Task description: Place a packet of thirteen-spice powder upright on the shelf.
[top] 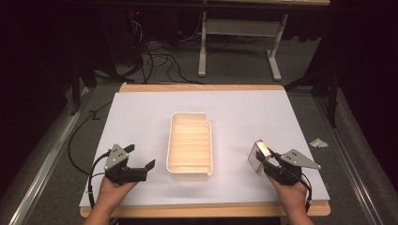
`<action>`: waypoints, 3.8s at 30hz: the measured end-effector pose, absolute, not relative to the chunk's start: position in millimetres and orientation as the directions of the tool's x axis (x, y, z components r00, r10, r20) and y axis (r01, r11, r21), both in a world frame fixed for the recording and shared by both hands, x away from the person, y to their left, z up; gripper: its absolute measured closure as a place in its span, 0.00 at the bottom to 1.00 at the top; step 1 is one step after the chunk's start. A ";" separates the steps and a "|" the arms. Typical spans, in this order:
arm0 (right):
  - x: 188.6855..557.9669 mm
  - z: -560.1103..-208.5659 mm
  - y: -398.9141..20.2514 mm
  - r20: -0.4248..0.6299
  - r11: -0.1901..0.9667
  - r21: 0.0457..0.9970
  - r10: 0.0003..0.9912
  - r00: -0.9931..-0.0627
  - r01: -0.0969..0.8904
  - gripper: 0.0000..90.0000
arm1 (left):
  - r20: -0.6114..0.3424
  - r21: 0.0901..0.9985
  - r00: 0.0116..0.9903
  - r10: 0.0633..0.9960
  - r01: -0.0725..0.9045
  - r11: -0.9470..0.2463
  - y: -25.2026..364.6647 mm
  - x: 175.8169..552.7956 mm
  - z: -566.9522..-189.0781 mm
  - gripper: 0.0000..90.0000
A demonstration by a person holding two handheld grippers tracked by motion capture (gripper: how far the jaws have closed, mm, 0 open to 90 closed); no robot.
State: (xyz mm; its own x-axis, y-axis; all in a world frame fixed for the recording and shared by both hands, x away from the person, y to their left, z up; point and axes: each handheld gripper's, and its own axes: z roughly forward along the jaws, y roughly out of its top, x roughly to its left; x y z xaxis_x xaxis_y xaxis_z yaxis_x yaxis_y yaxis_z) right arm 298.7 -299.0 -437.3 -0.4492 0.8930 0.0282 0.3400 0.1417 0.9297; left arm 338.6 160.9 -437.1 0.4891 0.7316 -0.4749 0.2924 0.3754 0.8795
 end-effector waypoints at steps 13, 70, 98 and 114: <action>300.0 -433.5 -302.1 0.004 0.164 0.925 0.898 -0.441 0.342 0.76 | -0.473 0.880 0.492 0.730 0.291 0.374 160.4 338.0 -437.5 0.06; 330.0 -396.4 -269.9 -0.072 0.214 0.953 0.848 -0.525 0.216 0.77 | -0.501 0.865 0.462 0.732 0.281 0.415 174.1 334.9 -436.3 0.07; 367.8 -371.0 -227.8 -0.079 0.204 0.970 0.779 -0.623 0.131 0.77 | -0.500 0.866 0.456 0.737 0.278 0.416 178.1 331.3 -436.6 0.07; 364.0 -357.7 -190.3 -0.082 0.190 0.980 0.650 -0.756 0.058 0.77 | -0.511 0.860 0.441 0.738 0.274 0.431 182.5 330.1 -437.6 0.07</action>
State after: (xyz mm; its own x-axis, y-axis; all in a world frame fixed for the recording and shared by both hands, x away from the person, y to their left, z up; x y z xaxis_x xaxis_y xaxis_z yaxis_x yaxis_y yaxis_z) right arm 364.0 -190.3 -357.7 -0.7556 0.6500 -0.0817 0.0576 0.1902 0.9800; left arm 330.1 182.5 -437.6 0.4407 0.7382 -0.5108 0.2738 0.4314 0.8596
